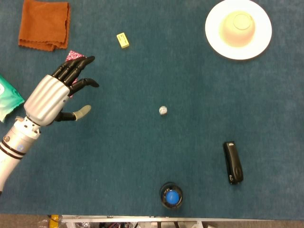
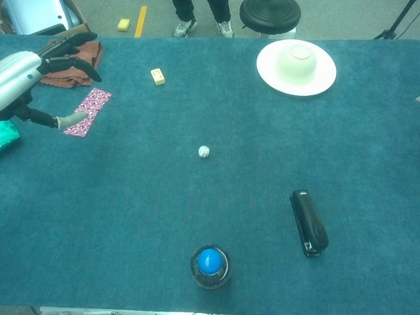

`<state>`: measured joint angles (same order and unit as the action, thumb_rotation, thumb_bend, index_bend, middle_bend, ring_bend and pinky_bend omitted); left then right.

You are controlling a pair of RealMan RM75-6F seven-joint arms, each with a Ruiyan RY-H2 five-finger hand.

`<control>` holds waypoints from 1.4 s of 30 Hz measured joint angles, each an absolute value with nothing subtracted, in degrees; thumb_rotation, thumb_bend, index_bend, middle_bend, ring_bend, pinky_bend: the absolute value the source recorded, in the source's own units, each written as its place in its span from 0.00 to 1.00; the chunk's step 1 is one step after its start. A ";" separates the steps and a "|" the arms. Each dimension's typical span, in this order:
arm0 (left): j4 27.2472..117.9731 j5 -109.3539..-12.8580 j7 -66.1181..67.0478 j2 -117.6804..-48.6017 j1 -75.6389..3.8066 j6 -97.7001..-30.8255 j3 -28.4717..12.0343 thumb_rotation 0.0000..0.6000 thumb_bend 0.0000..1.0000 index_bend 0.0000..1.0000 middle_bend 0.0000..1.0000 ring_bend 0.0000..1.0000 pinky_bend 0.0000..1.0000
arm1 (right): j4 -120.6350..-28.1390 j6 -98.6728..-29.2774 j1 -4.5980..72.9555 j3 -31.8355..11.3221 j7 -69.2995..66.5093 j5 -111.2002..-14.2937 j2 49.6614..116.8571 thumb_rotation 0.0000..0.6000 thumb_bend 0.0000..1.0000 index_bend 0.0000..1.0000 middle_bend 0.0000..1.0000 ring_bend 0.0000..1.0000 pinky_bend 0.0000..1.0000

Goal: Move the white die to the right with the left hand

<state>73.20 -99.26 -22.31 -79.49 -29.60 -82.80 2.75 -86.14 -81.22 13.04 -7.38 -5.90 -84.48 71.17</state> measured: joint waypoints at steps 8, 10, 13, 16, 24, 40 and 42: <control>72.49 -98.58 -20.38 -80.33 -29.37 -83.10 1.32 1.00 0.27 0.34 0.00 0.00 0.11 | -86.19 -81.43 12.79 -7.30 -5.99 -84.46 71.12 1.00 0.00 0.48 0.29 0.19 0.21; 72.38 -98.11 -19.48 -80.44 -29.28 -83.18 0.80 1.00 0.27 0.34 0.01 0.00 0.11 | -86.12 -81.49 12.73 -7.29 -6.10 -84.46 71.13 1.00 0.00 0.48 0.29 0.19 0.21; 72.22 -96.66 -17.75 -80.66 -29.17 -83.14 -0.49 1.00 0.27 0.35 0.02 0.00 0.11 | -86.18 -81.63 12.61 -7.29 -6.13 -84.45 71.02 1.00 0.00 0.48 0.29 0.19 0.21; 72.10 -94.65 -17.03 -80.73 -29.18 -82.74 -2.08 1.00 0.27 0.35 0.02 0.00 0.11 | -86.28 -82.01 12.41 -7.33 -6.23 -84.49 70.84 1.00 0.00 0.48 0.29 0.19 0.21; 71.24 -88.40 -14.78 -79.87 -29.43 -80.28 -6.25 1.00 0.27 0.35 0.03 0.00 0.11 | -87.14 -82.97 11.83 -7.48 -5.70 -84.55 69.78 1.00 0.00 0.48 0.29 0.19 0.21; 79.60 -77.35 -1.08 -72.22 -22.48 -83.45 -11.02 1.00 0.27 0.35 0.04 0.00 0.11 | -91.62 -84.46 9.37 -7.18 0.92 -83.10 64.56 1.00 0.00 0.48 0.29 0.19 0.21; 81.56 -76.84 0.69 -71.27 -21.35 -84.66 -11.08 1.00 0.27 0.35 0.04 0.00 0.11 | -92.32 -85.01 8.68 -7.12 1.50 -82.68 63.70 1.00 0.00 0.48 0.29 0.19 0.21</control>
<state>81.56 -76.84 0.69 -71.27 -21.35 -84.66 -11.08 -92.32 -85.01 8.68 -7.12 1.50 -82.68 63.70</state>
